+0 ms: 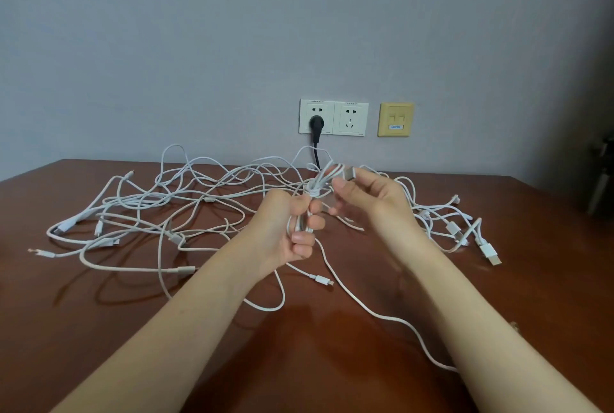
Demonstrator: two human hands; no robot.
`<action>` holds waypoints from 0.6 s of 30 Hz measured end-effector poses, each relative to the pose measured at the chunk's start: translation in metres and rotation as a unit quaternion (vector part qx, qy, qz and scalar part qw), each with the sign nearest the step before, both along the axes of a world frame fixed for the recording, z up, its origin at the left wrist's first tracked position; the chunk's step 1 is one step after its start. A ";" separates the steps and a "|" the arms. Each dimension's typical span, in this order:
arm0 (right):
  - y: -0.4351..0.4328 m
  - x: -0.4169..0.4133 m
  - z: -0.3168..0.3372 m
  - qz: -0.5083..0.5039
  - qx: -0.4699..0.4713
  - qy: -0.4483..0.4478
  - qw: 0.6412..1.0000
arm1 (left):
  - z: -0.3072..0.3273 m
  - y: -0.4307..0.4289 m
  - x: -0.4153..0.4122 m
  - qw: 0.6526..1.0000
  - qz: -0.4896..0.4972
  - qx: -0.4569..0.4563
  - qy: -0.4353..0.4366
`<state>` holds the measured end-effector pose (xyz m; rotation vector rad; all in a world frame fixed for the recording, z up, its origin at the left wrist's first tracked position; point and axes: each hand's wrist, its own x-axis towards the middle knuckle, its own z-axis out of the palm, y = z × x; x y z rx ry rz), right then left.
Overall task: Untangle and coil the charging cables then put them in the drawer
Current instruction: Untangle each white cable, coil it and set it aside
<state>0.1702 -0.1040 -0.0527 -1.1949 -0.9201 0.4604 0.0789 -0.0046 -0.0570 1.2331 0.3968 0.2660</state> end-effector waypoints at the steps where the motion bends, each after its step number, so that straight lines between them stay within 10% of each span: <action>1: 0.001 -0.002 -0.001 -0.009 0.001 -0.031 0.999 | 0.000 0.000 -0.001 1.000 0.005 -0.008 0.011; 18: 0.007 -0.008 -0.003 -0.184 0.017 -0.090 0.979 | -0.016 -0.024 0.012 0.883 0.245 0.385 -0.110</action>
